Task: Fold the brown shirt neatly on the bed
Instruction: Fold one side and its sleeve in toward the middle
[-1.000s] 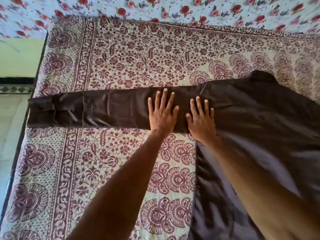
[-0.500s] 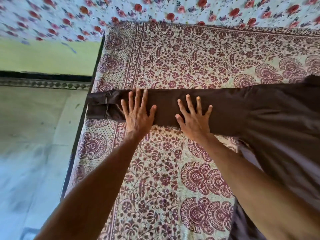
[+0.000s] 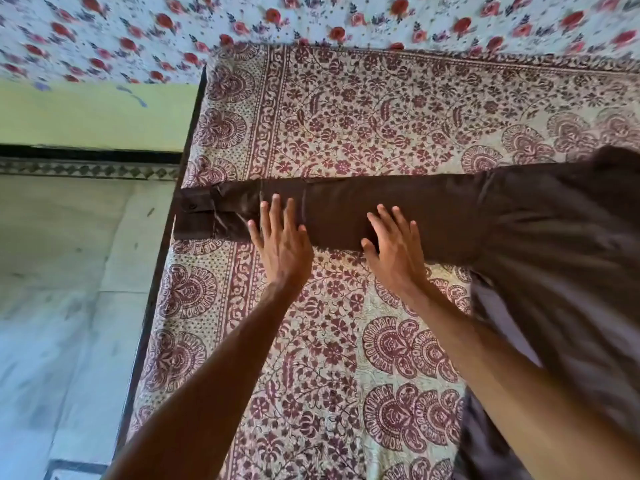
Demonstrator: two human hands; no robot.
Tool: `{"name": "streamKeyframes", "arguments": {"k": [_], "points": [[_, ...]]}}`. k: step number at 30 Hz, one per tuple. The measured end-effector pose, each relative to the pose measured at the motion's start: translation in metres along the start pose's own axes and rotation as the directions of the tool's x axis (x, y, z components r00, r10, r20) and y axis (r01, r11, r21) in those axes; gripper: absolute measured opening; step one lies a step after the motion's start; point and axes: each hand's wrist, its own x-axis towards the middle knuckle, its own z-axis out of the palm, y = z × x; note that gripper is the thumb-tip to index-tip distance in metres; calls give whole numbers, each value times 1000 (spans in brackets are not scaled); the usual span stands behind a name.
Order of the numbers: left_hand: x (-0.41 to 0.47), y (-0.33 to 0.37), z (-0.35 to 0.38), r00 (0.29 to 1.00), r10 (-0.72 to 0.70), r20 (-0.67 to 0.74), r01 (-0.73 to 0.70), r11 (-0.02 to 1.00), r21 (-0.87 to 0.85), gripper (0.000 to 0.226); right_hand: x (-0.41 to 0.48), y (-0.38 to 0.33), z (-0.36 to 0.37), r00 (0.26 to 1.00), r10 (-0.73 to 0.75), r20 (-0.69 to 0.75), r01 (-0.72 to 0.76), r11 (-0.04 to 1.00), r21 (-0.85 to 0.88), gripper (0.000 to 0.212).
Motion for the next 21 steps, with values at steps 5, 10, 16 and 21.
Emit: {"name": "streamKeyframes", "arguments": {"k": [5, 10, 16, 21], "points": [[-66, 57, 37, 888, 402, 225, -399, 915, -61, 55, -79, 48, -27, 938, 160, -308, -173, 985, -14, 29], [-88, 76, 50, 943, 293, 159, -294, 956, -19, 53, -160, 89, -43, 865, 450, -222, -464, 886, -12, 19], [-105, 106, 51, 880, 467, 88, -473, 879, 59, 49, -197, 91, -39, 854, 515, -67, -515, 857, 25, 18], [-103, 115, 50, 918, 377, 126, -383, 923, 31, 42, -193, 87, -43, 858, 514, 7, -513, 855, 73, 18]]}}
